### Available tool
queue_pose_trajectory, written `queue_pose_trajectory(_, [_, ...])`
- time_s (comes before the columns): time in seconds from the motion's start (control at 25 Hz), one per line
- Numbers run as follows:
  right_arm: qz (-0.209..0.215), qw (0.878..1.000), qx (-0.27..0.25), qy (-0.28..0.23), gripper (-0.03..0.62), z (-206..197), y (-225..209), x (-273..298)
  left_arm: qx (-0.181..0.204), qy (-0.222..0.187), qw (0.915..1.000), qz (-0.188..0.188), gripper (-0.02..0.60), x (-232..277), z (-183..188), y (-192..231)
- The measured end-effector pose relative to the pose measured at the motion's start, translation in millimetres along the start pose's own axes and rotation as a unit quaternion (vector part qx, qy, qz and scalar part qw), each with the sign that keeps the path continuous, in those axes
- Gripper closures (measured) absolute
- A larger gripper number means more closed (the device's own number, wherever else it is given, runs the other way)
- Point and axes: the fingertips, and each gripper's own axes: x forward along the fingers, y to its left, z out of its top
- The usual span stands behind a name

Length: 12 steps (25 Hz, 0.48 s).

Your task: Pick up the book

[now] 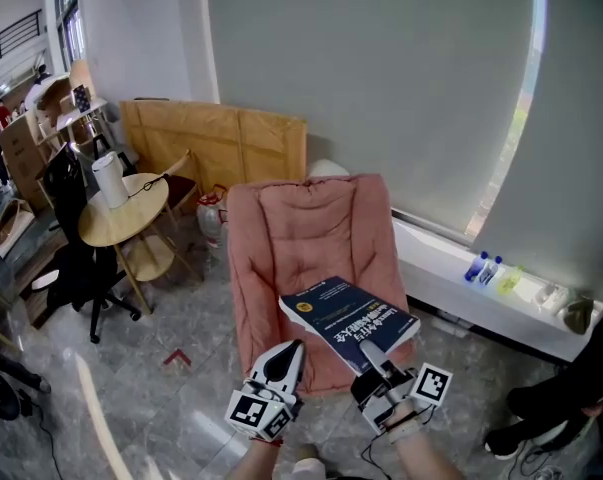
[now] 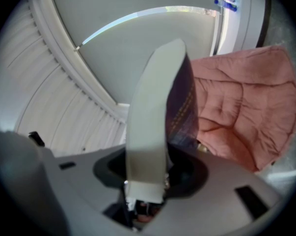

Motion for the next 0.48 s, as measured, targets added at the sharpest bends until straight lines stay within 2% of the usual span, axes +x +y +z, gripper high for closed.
queue_pose_trajectory(0.48, [-0.003, 1.0, 0.001, 0.006, 0.413, 3.3, -4.6, -1.0, -0.016, 0.0, 0.9999, 0.005, 0.572, 6.7, -12.0, 6.1])
